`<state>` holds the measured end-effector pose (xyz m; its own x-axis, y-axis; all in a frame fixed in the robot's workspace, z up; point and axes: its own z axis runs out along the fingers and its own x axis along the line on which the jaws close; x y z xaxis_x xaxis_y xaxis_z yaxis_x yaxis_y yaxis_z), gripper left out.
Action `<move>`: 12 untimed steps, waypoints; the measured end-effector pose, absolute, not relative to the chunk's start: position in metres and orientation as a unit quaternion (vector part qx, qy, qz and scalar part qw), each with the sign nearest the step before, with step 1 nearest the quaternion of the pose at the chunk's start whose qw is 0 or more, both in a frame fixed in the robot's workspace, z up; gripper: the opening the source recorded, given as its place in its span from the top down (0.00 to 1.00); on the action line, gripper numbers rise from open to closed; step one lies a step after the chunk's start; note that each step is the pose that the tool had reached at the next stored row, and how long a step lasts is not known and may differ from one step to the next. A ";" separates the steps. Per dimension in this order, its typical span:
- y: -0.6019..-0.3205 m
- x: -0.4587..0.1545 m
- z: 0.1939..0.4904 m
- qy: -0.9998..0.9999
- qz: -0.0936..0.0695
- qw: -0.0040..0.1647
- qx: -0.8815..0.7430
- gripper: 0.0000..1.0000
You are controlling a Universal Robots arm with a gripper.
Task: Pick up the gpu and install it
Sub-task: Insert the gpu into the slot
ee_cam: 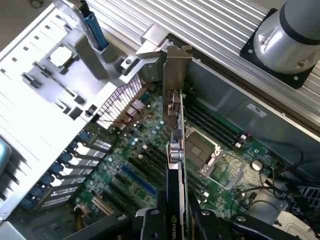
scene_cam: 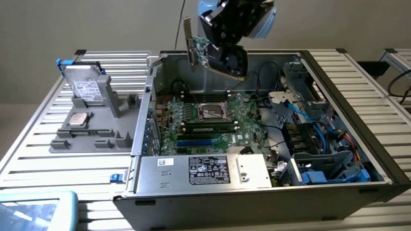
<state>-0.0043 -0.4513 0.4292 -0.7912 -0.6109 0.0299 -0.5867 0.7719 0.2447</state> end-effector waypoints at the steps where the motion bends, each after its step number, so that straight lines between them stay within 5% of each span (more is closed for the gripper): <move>1: -0.451 -0.004 0.429 -0.937 -0.112 0.055 0.327 0.73; 12: -0.451 -0.004 0.427 -0.899 -0.106 0.066 0.419 0.73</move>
<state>-0.0043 -0.4514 0.4272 -0.6403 -0.7676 0.0291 -0.7397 0.6264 0.2459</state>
